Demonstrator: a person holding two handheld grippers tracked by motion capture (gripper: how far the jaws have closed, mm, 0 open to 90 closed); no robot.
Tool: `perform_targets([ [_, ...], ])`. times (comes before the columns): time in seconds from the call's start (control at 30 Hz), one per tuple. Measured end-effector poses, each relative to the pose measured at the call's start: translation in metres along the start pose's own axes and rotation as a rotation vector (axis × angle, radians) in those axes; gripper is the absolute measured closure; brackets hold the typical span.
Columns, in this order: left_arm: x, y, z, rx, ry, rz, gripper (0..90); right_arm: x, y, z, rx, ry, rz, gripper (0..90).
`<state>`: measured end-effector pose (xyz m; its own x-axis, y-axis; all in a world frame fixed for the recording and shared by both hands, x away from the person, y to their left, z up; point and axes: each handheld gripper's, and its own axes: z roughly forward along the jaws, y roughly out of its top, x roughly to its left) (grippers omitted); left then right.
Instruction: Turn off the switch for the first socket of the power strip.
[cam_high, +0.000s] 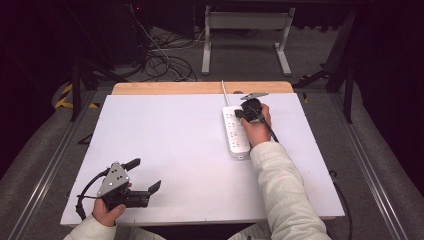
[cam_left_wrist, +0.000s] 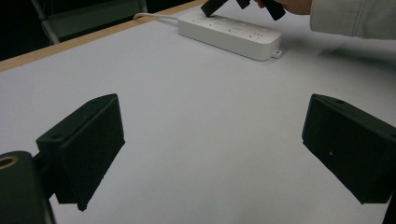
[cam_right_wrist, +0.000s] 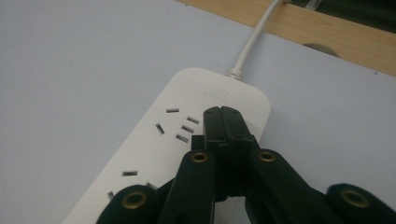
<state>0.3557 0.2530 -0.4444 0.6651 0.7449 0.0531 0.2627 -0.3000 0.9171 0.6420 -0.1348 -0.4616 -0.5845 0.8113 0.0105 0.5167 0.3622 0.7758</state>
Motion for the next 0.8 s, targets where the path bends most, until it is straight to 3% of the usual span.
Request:
perform_targets([
  [0.8, -0.0003, -0.0004, 0.0000, 0.001, 0.001, -0.009, 6.0, 0.0021, -0.0019, 0.0005, -0.004, -0.026, 0.031, 90.0],
])
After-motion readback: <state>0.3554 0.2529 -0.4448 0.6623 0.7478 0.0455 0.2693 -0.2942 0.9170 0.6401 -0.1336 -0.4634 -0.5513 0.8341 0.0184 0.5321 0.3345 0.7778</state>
